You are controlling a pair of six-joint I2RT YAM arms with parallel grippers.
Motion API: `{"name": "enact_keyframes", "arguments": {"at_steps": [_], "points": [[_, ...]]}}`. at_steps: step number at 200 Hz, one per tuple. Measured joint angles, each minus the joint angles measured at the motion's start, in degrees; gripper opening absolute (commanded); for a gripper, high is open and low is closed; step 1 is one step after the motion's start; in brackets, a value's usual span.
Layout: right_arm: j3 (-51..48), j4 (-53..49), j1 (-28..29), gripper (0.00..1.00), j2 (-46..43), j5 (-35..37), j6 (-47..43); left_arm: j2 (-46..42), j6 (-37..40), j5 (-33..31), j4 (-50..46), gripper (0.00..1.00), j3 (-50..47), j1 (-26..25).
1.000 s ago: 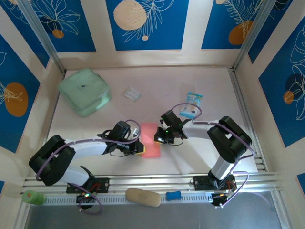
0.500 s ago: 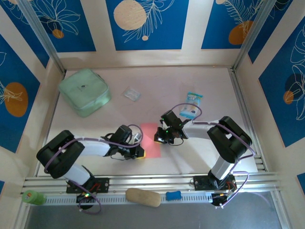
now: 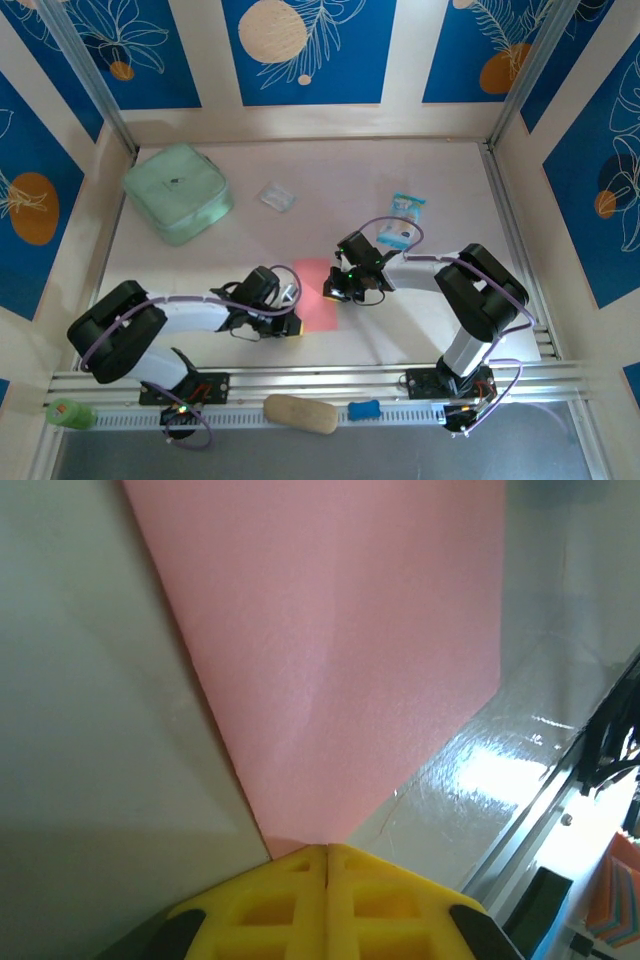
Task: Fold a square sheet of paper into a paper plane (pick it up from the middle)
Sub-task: First fold a square sheet of paper at the bottom-center of the table.
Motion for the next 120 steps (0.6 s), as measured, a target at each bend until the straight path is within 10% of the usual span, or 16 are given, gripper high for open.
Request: {"name": "enact_keyframes", "arguments": {"at_steps": [61,120], "points": [[0.00,-0.07,0.00,0.00,0.00,-0.02,-0.02,-10.34,0.26,-4.52,-8.81,0.00,4.07,-0.39],[0.04,-0.09,-0.15,0.00,0.02,-0.26,-0.04,3.48,1.09,-4.96,-4.17,0.00,9.64,2.97]]}}
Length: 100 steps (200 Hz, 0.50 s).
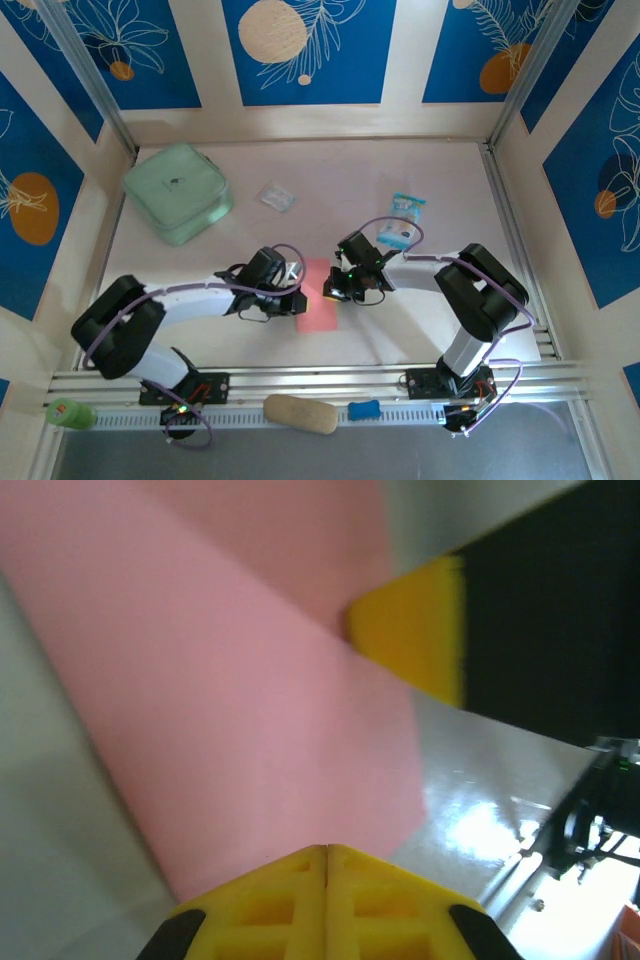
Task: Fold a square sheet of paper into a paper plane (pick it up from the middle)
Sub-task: First fold a square sheet of paper at the bottom-center of the table.
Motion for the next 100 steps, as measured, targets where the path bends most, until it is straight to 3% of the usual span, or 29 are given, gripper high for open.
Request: {"name": "enact_keyframes", "arguments": {"at_steps": [73,100], "points": [[-0.04,0.00,-0.20,0.00,0.00,-0.20,-0.02,1.62,-3.10,4.31,15.19,0.00,-9.25,0.50],[-0.04,0.00,-0.28,0.00,0.00,-0.26,-0.35,-0.39,-3.28,4.87,14.19,0.00,-10.58,0.35]]}}
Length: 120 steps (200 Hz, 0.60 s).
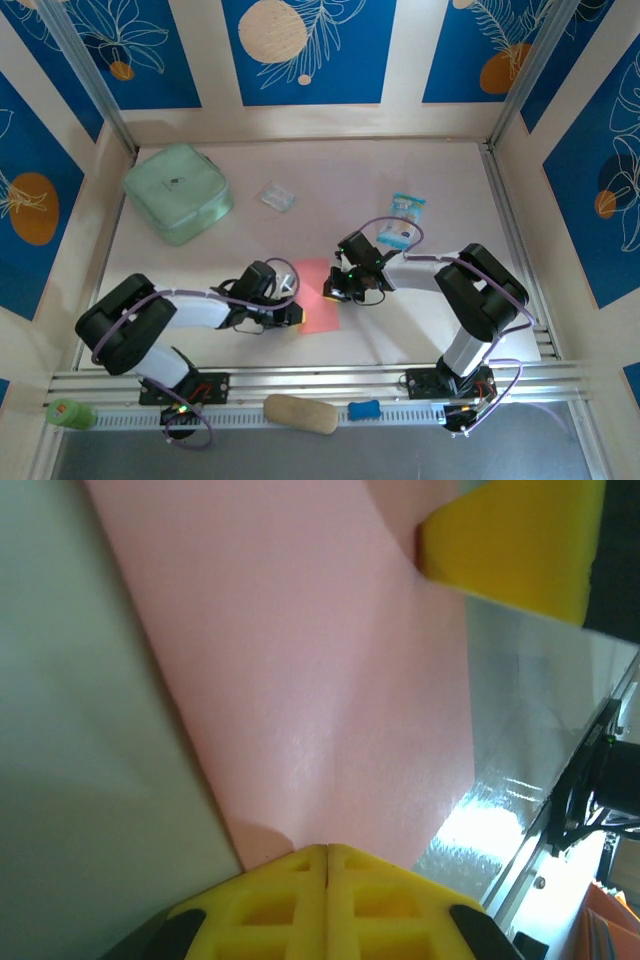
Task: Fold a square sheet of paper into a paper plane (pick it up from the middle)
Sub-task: First fold a square sheet of paper at the bottom-center of the table.
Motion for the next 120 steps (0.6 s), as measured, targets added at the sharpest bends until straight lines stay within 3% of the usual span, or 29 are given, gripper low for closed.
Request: {"name": "enact_keyframes", "arguments": {"at_steps": [53,89,120], "points": [[0.00,-0.09,-0.15,0.00,0.02,-0.31,-0.85,-6.12,1.77,-2.93,-13.33,0.00,4.94,0.26],[0.00,-0.26,-0.26,0.00,0.02,-0.50,-0.94,0.24,4.24,-2.80,-14.25,0.00,14.43,2.69],[0.00,-0.42,-0.26,0.00,0.02,-0.55,-0.94,6.29,5.75,-1.90,-13.53,0.00,16.09,4.79]]}}
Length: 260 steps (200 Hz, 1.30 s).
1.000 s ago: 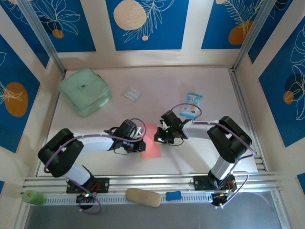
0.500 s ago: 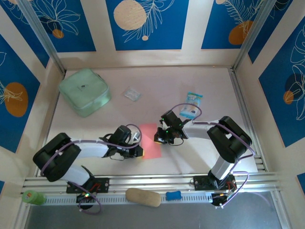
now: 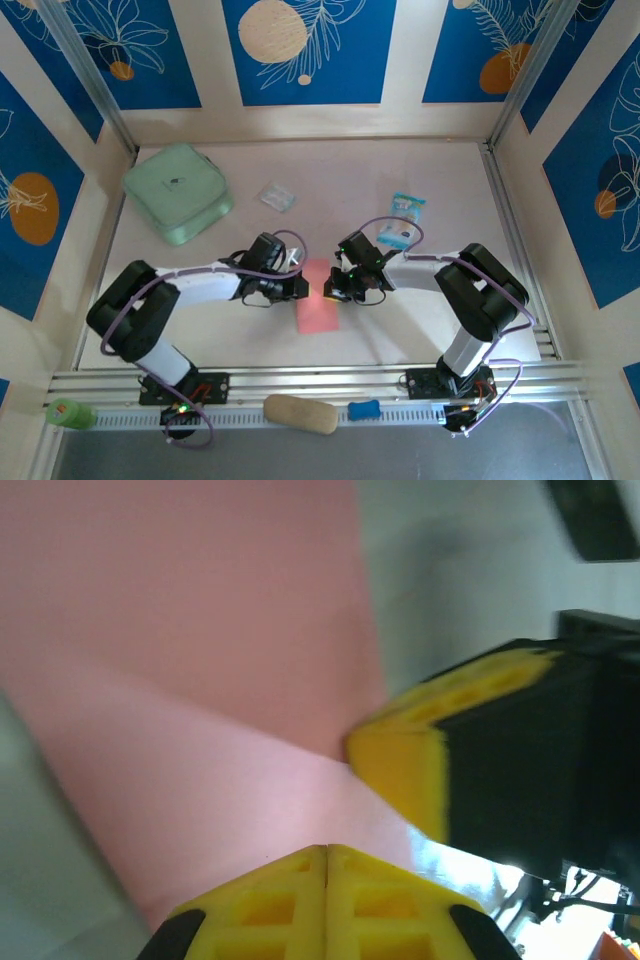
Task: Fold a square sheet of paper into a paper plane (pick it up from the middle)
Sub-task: First fold a square sheet of paper at the bottom-center of the table.
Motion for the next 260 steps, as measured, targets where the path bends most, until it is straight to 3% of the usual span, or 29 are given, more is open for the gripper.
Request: {"name": "enact_keyframes", "arguments": {"at_steps": [83,163,260], "points": [[0.00,-0.04,-0.07,0.00,-0.02,-0.02,0.00,2.89,0.90,4.76,7.78,0.00,-5.46,2.60],[-0.26,-0.39,-0.37,0.00,-0.35,-0.20,-0.02,1.14,2.95,3.45,-1.44,0.00,2.45,3.61],[-0.87,0.02,-0.76,0.00,-0.55,-0.85,-0.44,7.93,3.76,4.68,1.40,0.00,2.84,7.10]]}}
